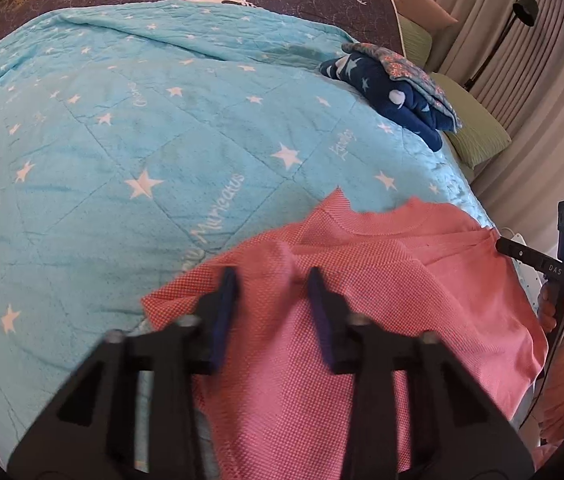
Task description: Fold small clothes
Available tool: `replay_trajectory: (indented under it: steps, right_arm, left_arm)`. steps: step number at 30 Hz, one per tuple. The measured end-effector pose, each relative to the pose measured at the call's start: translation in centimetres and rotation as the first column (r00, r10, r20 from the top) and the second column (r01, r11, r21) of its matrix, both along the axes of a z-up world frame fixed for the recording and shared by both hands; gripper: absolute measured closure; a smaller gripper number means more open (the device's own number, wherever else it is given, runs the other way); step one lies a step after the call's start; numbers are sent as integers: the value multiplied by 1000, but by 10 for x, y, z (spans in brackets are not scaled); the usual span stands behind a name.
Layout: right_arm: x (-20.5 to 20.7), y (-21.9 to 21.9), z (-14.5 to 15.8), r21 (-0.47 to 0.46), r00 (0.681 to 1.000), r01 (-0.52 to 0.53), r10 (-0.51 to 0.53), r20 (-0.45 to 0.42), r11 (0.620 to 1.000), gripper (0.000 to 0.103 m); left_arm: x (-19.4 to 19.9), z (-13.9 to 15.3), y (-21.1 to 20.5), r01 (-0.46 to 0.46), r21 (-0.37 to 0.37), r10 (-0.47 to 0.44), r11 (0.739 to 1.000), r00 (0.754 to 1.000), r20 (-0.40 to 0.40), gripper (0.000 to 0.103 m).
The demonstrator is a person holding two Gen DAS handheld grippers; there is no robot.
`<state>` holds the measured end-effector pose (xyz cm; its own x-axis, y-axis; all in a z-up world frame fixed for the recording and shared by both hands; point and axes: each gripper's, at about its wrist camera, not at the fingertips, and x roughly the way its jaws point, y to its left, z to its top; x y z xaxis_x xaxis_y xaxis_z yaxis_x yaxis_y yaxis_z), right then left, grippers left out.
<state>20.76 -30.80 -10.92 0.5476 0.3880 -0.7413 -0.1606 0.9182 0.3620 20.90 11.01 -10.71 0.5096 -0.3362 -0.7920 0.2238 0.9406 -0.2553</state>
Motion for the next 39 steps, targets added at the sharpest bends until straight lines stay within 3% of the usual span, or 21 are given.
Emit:
replay_trajectory:
  steps: [1,2,13,20,25,30,34,39]
  right_arm:
    - [1,2,0,-10,1000,-5,5,-1,1000,86]
    - [1,5,0,-33,1000,-8,8,-1,999,97]
    - [-24,16,57,-143,987,16,7,161,990,96]
    - [-11,6,28,-157,996,78,-69,64,985,85]
    - [-17,3,31,-124,996,41,-31,79,991,85]
    - [-9,20,25,-187,998,-11,24,65,982,71]
    - [-1,27,13,-214,998,-15,27,51,977,71]
    - [-4,39,13,-320,994,-6,40,101,947,71]
  left_arm:
    - [0,1,1,-3,-2,3,1000,1000,0,91]
    - [-2,4,2,-9,-15,9,1000,1000,6,91]
    - [-27,63,-3,15,10,-17,1000,979,203,95]
    - [-14,35,-5,4,45,-9,999,992,129,94]
    - [-11,20,-1,-16,21,14,1000,996,92,94]
    - [-11,19,-3,-12,27,10,1000,996,89,94]
    - [-11,18,-1,-13,28,10,1000,996,85,94]
    - [-10,17,-2,-10,30,8,999,996,84,94]
